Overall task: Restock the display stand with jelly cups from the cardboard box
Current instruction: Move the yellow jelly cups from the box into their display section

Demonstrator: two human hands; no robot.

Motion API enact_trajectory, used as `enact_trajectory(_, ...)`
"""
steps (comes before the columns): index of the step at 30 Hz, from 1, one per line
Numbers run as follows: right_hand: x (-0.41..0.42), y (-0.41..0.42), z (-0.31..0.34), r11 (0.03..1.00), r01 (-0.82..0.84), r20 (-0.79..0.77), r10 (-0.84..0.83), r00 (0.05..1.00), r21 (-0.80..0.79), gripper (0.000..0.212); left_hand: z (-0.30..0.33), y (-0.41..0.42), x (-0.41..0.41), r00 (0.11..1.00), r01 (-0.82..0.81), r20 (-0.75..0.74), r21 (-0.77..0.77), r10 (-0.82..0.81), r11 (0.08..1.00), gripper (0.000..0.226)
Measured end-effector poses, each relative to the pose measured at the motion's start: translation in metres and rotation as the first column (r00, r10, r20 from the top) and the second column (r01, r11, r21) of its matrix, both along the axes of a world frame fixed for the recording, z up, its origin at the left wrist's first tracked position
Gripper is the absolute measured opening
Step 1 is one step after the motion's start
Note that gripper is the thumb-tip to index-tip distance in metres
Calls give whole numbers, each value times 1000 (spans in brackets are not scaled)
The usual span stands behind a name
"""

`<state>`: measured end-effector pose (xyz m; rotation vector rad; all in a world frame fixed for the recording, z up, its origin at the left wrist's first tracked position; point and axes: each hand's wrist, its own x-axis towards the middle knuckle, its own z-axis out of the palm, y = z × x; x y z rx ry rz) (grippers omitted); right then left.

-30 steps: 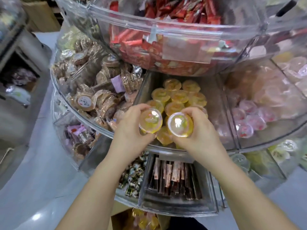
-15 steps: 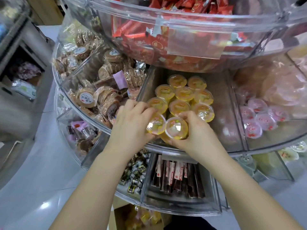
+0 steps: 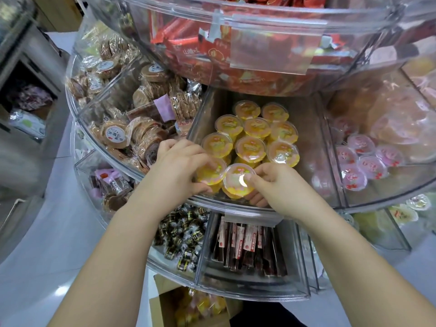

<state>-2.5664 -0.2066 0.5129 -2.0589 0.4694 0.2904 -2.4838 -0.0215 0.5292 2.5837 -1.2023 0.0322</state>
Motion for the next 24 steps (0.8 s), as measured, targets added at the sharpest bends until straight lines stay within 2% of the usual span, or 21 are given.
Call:
enact_trajectory(2,3,3,-1,997,44,9,-45,999,70,19,-1,1,-1,1000,-17,-1,-20,17,1000,45)
enact_trajectory(7,7,4,-7,992,98,52,-102,993,78,19,2,1,4,998,9,-67,-10,-10,1000,45)
enact_trajectory(11,4,-1,-11,980,179,76,-185,980,86,16,1,-1,2,999,7,-37,-2,-7,1000,45)
enact_trajectory(17,0,-2,-5,984,160,55,-165,985,81,7,0,-1,0,1000,3,-8,-3,-3,1000,46)
enact_trajectory(19,-6,-4,-1,984,174,110,-176,978,28,10,-1,4,-2,1000,-1,-16,-58,0,998,44)
enact_trajectory(22,-17,-6,11,975,177,268,-136,954,-134,13,0,12,-11,994,-68,-100,-223,46,973,32)
enact_trajectory(24,-23,0,23,978,146,344,-88,935,-149,11,0,20,-22,985,-151,-136,-344,110,927,21)
